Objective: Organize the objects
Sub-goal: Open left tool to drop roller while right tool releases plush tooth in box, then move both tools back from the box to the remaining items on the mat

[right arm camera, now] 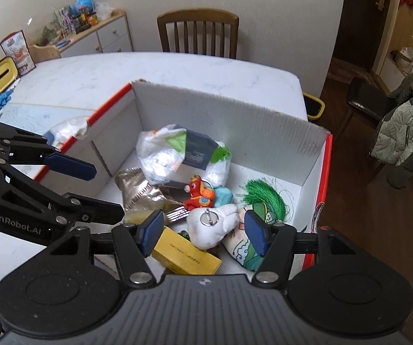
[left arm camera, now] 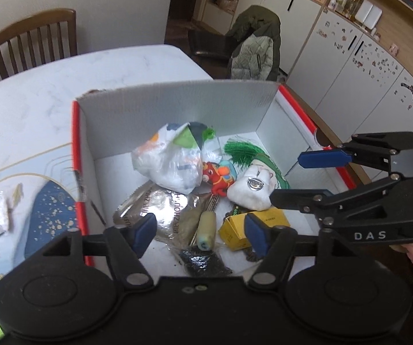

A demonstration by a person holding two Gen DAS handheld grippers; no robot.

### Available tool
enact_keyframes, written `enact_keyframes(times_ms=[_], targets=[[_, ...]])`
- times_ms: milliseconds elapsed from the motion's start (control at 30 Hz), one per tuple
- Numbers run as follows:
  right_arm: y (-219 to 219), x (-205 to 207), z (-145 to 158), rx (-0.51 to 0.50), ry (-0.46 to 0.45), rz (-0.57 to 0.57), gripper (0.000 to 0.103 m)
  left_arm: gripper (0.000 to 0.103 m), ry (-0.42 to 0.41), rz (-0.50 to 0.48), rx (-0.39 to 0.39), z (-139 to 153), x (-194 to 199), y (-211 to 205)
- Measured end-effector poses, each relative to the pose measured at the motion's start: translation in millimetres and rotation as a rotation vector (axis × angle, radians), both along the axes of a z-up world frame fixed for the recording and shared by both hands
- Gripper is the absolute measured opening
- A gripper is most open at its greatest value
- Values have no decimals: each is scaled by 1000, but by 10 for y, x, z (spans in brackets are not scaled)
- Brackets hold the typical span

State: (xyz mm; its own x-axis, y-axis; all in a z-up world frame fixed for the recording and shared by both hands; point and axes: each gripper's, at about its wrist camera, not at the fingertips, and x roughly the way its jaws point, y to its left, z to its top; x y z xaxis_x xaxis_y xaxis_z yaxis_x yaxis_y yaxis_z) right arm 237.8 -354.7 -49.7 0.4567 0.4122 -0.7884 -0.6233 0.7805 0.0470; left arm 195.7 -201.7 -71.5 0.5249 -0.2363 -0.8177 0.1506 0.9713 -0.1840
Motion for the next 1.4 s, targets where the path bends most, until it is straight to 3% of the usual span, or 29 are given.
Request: enact_keyframes(times_ms=[300,700,1400], targets=[[17,-222,241,66,-48,-17,65,81,-82,27,16,255,-248,176],[200,-492,518,138,-86,-83,69,85,-165,56,21,490,-522,553],[1415,-1099,598,245,-76,-91,82,102,-257,88,70,698,-836,1892]])
